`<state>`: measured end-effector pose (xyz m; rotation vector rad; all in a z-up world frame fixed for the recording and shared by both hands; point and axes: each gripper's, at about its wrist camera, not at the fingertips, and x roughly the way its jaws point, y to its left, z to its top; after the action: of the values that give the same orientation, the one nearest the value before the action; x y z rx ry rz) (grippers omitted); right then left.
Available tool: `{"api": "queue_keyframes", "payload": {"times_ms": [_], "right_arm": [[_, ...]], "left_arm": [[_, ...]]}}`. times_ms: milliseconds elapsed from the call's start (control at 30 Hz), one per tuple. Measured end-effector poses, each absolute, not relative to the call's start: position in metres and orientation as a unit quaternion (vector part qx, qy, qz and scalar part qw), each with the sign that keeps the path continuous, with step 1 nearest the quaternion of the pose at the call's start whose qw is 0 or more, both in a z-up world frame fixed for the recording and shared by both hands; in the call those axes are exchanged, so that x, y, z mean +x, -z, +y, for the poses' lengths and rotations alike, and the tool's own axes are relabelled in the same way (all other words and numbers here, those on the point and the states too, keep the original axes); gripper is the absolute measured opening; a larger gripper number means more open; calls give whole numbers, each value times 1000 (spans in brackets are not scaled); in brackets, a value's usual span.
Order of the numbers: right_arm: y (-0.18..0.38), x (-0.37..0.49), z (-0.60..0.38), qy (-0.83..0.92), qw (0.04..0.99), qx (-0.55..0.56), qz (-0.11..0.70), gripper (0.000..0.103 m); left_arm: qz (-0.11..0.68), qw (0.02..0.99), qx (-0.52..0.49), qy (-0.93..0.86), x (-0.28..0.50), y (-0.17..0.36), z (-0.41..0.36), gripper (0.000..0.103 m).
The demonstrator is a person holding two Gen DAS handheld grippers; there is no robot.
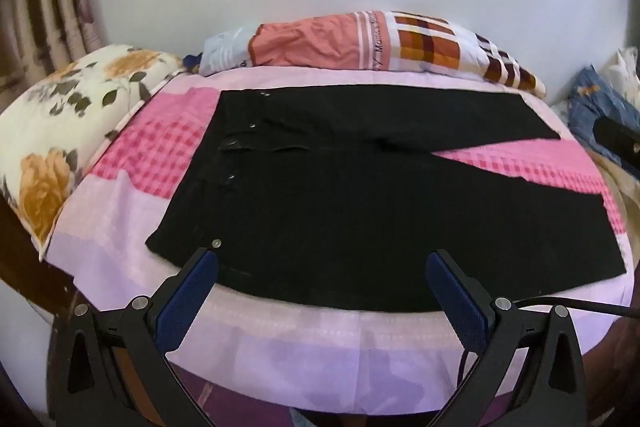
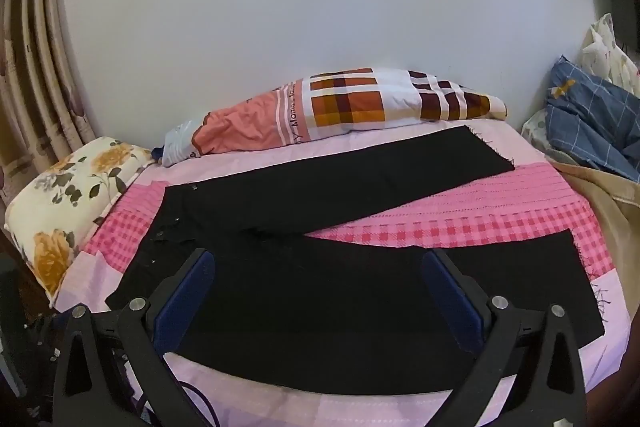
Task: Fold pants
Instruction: 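Move both grippers over the black trousers toward the waistband and legs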
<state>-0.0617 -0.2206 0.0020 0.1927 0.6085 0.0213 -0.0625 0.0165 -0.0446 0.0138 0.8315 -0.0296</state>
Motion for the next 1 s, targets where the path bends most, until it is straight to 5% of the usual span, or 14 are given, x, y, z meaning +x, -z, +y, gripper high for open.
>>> {"api": "queue_keyframes", "payload": {"times_ms": [1000], "right_arm": [[5,-30,-195,-12,939,61,338,103]], "left_arm": [[401,915,2,48,-50,44,28,103]]}}
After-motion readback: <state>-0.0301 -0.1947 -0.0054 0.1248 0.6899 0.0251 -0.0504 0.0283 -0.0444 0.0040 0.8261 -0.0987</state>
